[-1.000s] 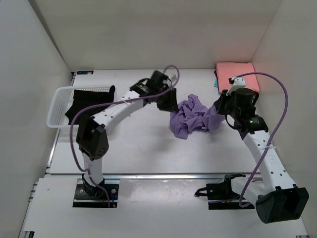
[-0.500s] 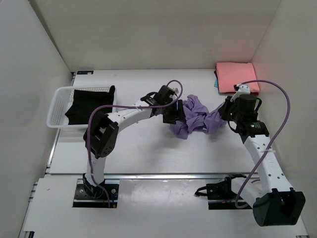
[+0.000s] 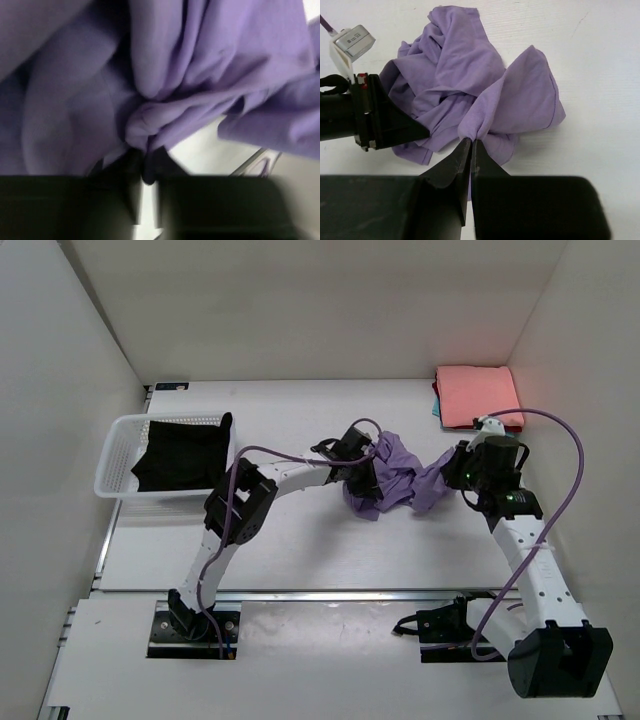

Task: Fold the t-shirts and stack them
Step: Flatten out the tshirt

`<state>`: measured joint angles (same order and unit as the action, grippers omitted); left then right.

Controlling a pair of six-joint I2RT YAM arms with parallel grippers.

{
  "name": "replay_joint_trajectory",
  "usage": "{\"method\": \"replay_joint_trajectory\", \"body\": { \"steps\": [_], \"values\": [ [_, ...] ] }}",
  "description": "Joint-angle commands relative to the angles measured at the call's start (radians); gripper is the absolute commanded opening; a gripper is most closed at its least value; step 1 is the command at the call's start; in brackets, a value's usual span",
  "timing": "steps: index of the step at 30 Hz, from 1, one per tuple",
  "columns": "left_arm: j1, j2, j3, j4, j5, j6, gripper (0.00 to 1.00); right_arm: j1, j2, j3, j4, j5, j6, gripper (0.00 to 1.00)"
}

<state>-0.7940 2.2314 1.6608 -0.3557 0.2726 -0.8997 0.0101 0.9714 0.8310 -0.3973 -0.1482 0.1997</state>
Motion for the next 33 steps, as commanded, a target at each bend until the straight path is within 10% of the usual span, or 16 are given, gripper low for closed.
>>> {"method": "replay_joint_trajectory", "body": {
  "steps": [1,6,15,23,33],
  "values": [
    [0.003,-0.039,0.074,0.031,-0.013,-0.034,0.08,0.001,-0.034,-0.009,0.025,-0.010,0.001,0.00],
    [0.090,-0.151,0.161,-0.018,-0.053,-0.028,0.00,-0.036,-0.050,0.031,0.034,-0.022,0.000,0.00],
    [0.341,-0.133,0.829,-0.215,0.192,-0.067,0.00,-0.197,-0.091,0.316,0.086,-0.209,-0.037,0.00],
    [0.502,-0.559,0.542,-0.063,0.226,-0.068,0.00,-0.116,-0.168,0.562,-0.018,-0.175,-0.076,0.00],
    [0.650,-0.537,0.634,0.034,0.307,-0.225,0.00,-0.369,-0.103,0.651,0.107,-0.501,0.145,0.00]
  ]
}}
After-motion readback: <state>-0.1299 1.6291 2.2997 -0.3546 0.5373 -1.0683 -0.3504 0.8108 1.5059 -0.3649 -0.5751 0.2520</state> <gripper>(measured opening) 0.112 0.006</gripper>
